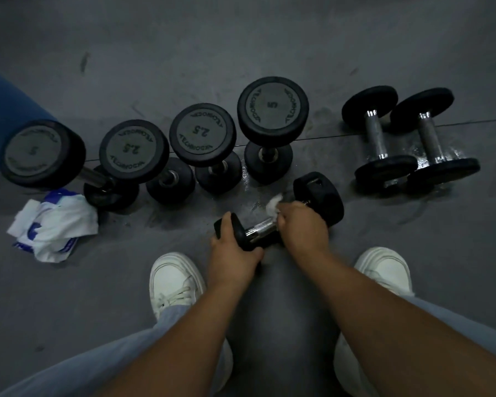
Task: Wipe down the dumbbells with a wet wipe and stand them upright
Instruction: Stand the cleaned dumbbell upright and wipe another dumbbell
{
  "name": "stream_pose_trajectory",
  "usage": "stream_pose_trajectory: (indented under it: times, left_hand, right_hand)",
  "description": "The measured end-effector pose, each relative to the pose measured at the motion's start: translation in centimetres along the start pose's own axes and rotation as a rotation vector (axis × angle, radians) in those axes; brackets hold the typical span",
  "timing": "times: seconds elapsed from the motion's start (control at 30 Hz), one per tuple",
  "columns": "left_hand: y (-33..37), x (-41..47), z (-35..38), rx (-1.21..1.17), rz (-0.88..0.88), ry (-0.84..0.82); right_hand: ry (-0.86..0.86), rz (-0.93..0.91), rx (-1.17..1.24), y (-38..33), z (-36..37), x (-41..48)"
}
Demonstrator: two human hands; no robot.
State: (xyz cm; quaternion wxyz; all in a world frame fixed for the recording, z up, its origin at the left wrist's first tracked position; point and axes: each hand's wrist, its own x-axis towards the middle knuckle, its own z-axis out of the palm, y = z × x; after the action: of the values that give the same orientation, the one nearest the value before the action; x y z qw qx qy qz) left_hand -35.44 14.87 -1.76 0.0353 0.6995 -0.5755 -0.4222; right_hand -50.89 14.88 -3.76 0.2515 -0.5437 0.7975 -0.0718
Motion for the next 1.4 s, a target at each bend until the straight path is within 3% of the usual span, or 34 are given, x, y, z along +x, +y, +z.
stream_pose_trajectory:
  times: [0.1,0.27,0.5,0.57,0.67,0.83,0.93,0.97,1.1,1.2,1.23,1.33,1.4]
  left_hand:
    - [0.3,1.2,-0.4,-0.015,-0.048,0.007]
    - [-0.1,2.8,-1.8,-0.001,-0.022,-0.058]
    - [-0.4,2.5,-2.9,0.215,0.127,-0.143]
    - [-0.7,1.3,-2.4,0.209,0.104,-0.064]
    - [-0.8,0.0,-1.4,0.149,0.05,0.071]
    - [-0.8,0.5,-1.3,0.178,0.051,0.029]
    - [-0.7,0.8,-1.5,0.198,0.051,0.023]
    - [-0.6,0.9,-1.6,0.2,0.052,0.019]
    - [-0.4,1.5,-2.0,0.204,0.061,-0.022]
    - [-0.4,1.8,-2.0,0.22,0.062,-0.026]
    - [-0.4,1.8,-2.0,0.223,0.059,-0.019]
    - [-0.2,1.8,-2.1,0.218,0.061,-0.028]
    - [-0.3,1.9,-2.1,0.217,0.065,-0.041]
  right_hand:
    - [-0.176,-0.225,-0.091,-1.8,0.6,-1.5]
    - [-0.204,-0.157,-0.057,-2.1,1.3,-1.8]
    - [-0.024,-0.075,-0.028,-2.2,1.5,-3.6]
    - [0.099,-0.009,0.065,-1.4,1.3,-3.7]
    - [0.143,0.16,0.175,-1.0,1.1,-3.6]
    - [0.012,-0.108,0.238,-2.5,2.0,-3.4]
    - [0.266,0.141,0.31,-0.9,2.2,-3.3]
    - [0.298,0.15,0.267,-1.3,2.6,-3.7]
    - [0.108,-0.217,0.161,-2.0,4.5,-4.7]
    - [0.216,0.025,0.261,-0.8,4.0,-3.8]
    - [0.223,0.024,0.267,-1.1,4.0,-3.8]
    - [0.03,-0.208,0.246,-2.1,4.0,-4.5]
    - [0.09,-0.074,0.251,-1.7,3.6,-3.5]
